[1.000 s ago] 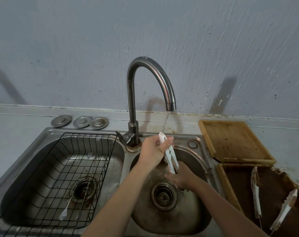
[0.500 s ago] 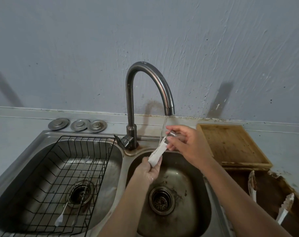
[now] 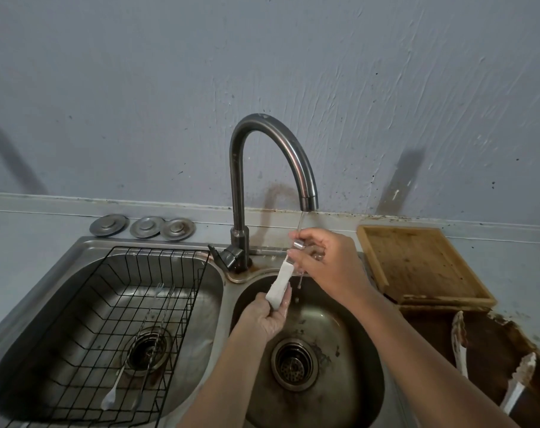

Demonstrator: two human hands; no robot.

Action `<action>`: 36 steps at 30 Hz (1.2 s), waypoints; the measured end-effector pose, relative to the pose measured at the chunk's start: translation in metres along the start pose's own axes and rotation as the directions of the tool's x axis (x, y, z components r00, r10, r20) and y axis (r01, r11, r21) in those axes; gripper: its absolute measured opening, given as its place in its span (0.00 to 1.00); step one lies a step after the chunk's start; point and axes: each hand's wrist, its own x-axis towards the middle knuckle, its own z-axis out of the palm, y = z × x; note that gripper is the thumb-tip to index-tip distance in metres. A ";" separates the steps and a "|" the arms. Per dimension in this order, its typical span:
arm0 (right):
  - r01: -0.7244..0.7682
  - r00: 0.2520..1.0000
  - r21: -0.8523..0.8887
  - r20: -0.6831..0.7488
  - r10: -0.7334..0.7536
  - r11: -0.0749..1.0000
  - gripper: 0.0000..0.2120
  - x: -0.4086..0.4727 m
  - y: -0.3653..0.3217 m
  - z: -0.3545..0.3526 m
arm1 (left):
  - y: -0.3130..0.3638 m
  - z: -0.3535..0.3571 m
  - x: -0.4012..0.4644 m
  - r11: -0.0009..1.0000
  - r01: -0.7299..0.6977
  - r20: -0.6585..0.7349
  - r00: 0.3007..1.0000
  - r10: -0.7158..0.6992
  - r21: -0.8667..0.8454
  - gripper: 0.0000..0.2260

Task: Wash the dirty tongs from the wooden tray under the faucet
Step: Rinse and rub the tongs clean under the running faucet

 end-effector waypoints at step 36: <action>-0.626 0.766 0.007 0.196 0.613 0.780 0.27 -0.050 0.026 0.008 | 0.081 0.039 -0.010 -0.422 -0.165 0.448 0.466 0.763 0.891 0.17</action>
